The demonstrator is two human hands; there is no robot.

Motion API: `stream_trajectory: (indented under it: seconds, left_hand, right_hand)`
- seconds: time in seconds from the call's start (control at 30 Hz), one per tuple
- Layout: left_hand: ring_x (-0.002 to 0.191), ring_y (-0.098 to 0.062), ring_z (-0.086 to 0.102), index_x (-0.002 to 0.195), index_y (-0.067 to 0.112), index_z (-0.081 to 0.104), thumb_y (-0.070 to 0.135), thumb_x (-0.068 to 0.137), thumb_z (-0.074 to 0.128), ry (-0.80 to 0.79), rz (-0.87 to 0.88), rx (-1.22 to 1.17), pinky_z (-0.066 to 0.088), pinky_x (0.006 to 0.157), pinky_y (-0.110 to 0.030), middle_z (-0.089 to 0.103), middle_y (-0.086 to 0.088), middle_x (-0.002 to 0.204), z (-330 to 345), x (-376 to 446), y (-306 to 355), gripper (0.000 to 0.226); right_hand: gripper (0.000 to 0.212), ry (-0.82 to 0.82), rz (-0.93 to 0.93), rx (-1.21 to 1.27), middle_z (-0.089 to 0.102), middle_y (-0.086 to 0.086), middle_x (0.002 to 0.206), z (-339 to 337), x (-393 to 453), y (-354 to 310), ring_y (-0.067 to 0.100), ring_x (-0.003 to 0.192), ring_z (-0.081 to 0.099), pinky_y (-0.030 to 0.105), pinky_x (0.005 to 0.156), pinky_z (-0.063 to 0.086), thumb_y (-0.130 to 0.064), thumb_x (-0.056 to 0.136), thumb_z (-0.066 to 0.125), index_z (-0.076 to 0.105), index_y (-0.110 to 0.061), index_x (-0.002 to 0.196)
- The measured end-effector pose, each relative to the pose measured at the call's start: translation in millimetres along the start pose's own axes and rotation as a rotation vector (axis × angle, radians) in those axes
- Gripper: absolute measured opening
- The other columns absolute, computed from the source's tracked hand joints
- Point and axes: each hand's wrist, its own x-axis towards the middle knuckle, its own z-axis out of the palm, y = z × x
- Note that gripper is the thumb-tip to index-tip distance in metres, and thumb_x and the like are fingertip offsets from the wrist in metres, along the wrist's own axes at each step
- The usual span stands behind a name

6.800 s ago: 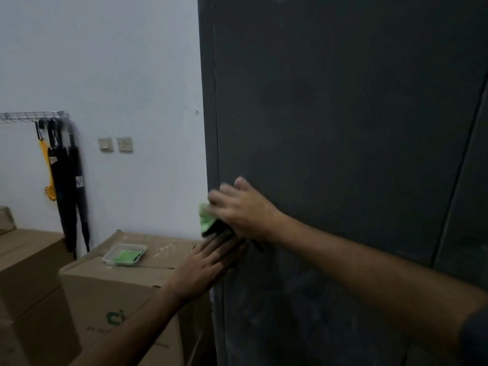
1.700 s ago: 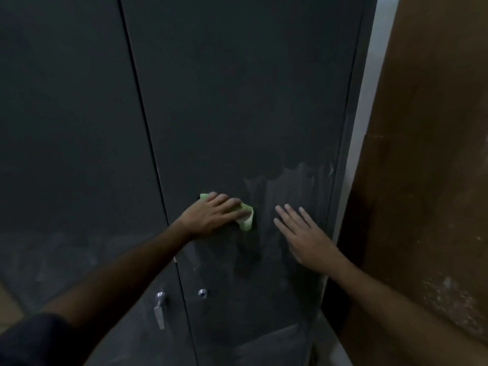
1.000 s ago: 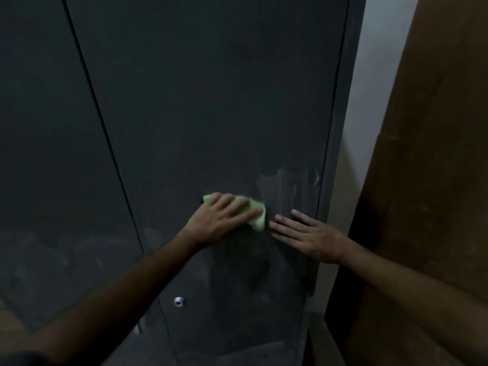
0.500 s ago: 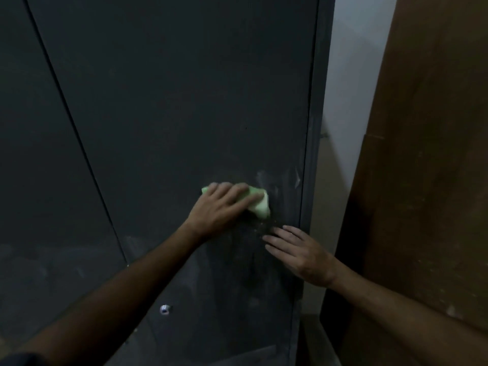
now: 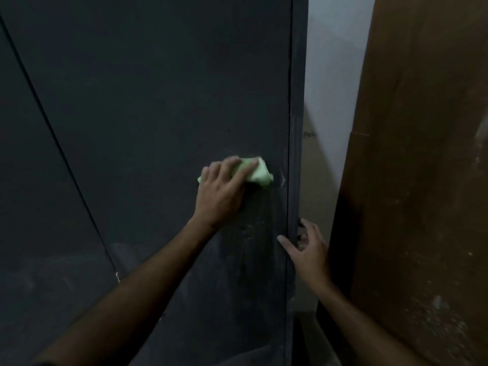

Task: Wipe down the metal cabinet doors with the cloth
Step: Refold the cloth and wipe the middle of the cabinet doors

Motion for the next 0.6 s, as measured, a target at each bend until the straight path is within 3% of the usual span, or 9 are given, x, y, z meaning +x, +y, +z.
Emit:
stream_trajectory:
  seconds: [0.07,0.1,0.2,0.27,0.3,0.4,0.43,0.47,0.6]
  left_hand:
    - [0.106,-0.029,0.043,0.147,0.028,0.048,0.029,0.095,0.065,0.074,-0.147,-0.027,0.037,0.088,-0.042,0.042,-0.007,0.135,0,8,15,0.055]
    - [0.106,-0.030,0.043,0.148,0.028,0.046,0.032,0.094,0.066,0.034,-0.085,-0.015,0.038,0.088,-0.044,0.041,-0.008,0.136,4,3,18,0.058]
    - [0.107,-0.032,0.046,0.154,0.023,0.038,0.034,0.086,0.080,-0.155,0.417,0.063,0.039,0.086,-0.045,0.043,-0.012,0.139,18,-26,7,0.080]
    - [0.107,-0.030,0.048,0.156,0.023,0.037,0.032,0.088,0.079,-0.186,0.551,0.108,0.039,0.085,-0.043,0.044,-0.012,0.139,14,-19,-4,0.081]
    - [0.107,-0.030,0.047,0.155,0.024,0.038,0.034,0.089,0.076,-0.158,0.483,0.103,0.038,0.085,-0.042,0.044,-0.011,0.139,12,-6,-3,0.076]
    - [0.106,-0.028,0.042,0.150,0.027,0.044,0.039,0.094,0.064,0.003,-0.006,0.024,0.034,0.087,-0.041,0.040,-0.008,0.136,4,38,15,0.061]
    - [0.106,-0.028,0.041,0.149,0.027,0.045,0.038,0.094,0.064,0.033,-0.085,0.004,0.034,0.087,-0.041,0.040,-0.007,0.135,4,44,21,0.060]
    - [0.107,-0.029,0.041,0.150,0.027,0.044,0.039,0.092,0.068,0.014,-0.053,0.009,0.034,0.088,-0.042,0.039,-0.008,0.136,6,43,24,0.063]
    - [0.109,-0.031,0.045,0.156,0.023,0.037,0.042,0.085,0.078,-0.219,0.609,0.114,0.036,0.087,-0.043,0.043,-0.013,0.141,12,17,2,0.084]
  right_hand:
    - [0.068,0.071,-0.004,0.012,0.053,-0.007,0.134,7,-6,-5,0.013,0.106,0.060,0.036,0.081,0.060,-0.047,0.083,0.080,0.055,-0.020,0.139]
    - [0.062,0.118,-0.026,0.002,0.054,-0.008,0.130,8,-9,-7,0.012,0.104,0.059,0.035,0.080,0.059,-0.045,0.083,0.080,0.058,-0.020,0.134]
    - [0.037,0.196,-0.055,-0.034,0.055,-0.010,0.106,7,-12,-10,0.009,0.088,0.057,0.035,0.069,0.056,-0.043,0.080,0.077,0.059,-0.026,0.107]
    - [0.029,0.155,-0.042,-0.083,0.053,-0.009,0.081,6,-13,-12,0.008,0.069,0.052,0.034,0.056,0.050,-0.044,0.080,0.077,0.053,-0.028,0.084]
    - [0.033,0.128,-0.050,-0.106,0.050,-0.009,0.070,7,-13,-13,0.008,0.061,0.048,0.031,0.051,0.043,-0.043,0.081,0.079,0.051,-0.027,0.076]
    - [0.039,0.042,-0.071,-0.129,0.045,-0.008,0.061,10,-11,-15,0.007,0.056,0.045,0.027,0.049,0.034,-0.039,0.083,0.082,0.048,-0.024,0.069]
    - [0.038,0.012,-0.062,-0.132,0.046,-0.008,0.063,11,-10,-15,0.007,0.058,0.046,0.026,0.050,0.034,-0.039,0.084,0.081,0.050,-0.023,0.071]
    - [0.035,-0.014,-0.051,-0.141,0.046,-0.008,0.066,12,-8,-14,0.006,0.060,0.046,0.026,0.051,0.034,-0.039,0.085,0.080,0.052,-0.022,0.073]
    - [0.028,-0.056,-0.024,-0.134,0.052,-0.004,0.071,11,-5,-10,0.007,0.064,0.049,0.028,0.057,0.037,-0.035,0.084,0.082,0.059,-0.020,0.082]
